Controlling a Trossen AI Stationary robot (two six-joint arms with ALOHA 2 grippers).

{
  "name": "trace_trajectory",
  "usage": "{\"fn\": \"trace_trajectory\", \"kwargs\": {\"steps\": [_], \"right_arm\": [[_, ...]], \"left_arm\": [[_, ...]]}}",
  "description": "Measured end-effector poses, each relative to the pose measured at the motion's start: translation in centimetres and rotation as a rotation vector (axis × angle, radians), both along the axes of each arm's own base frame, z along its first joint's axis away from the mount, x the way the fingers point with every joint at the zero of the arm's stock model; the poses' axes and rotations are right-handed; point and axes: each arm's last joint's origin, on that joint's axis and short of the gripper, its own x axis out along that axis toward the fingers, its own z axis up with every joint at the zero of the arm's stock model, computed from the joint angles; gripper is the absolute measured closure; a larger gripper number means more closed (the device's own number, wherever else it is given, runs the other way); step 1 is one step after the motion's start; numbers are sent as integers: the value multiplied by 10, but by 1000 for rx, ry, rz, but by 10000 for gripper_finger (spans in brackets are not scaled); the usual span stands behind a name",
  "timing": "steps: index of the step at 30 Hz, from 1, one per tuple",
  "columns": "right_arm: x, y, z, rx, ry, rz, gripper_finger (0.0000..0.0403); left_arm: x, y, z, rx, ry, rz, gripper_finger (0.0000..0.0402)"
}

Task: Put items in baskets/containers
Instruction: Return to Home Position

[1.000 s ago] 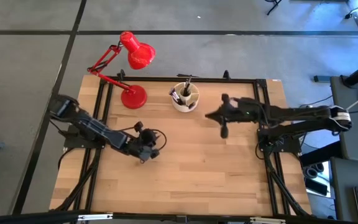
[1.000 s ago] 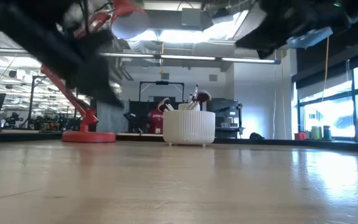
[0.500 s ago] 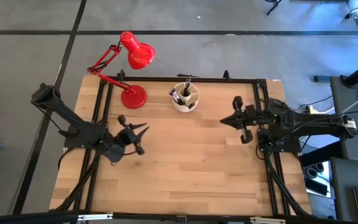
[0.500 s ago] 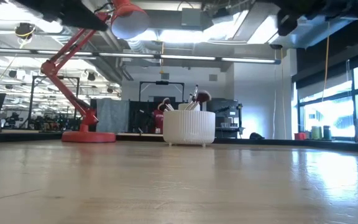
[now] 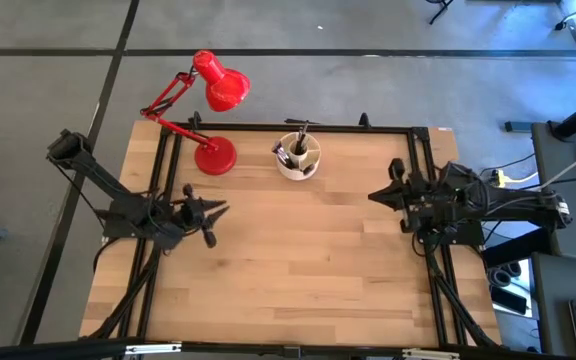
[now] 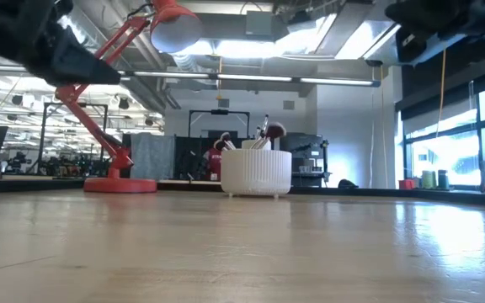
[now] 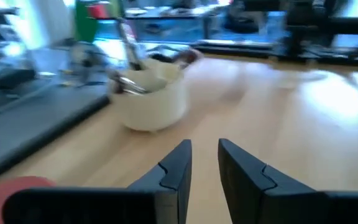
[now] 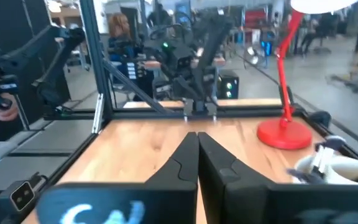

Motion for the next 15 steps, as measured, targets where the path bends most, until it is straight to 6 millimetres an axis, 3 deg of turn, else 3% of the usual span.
{"fn": "trace_trajectory", "kwargs": {"steps": [3,9,15], "right_arm": [[1,2,-15,-9,-66,16,401],[-1,3,-48,19,-121,28,401],[-10,3,-49,6,-161,27,401]], "left_arm": [[-1,0,-6,-29,-70,-56,327],[-4,-2,11,122,-136,-123,327],[-21,3,31,187,-190,-132,327]]}}
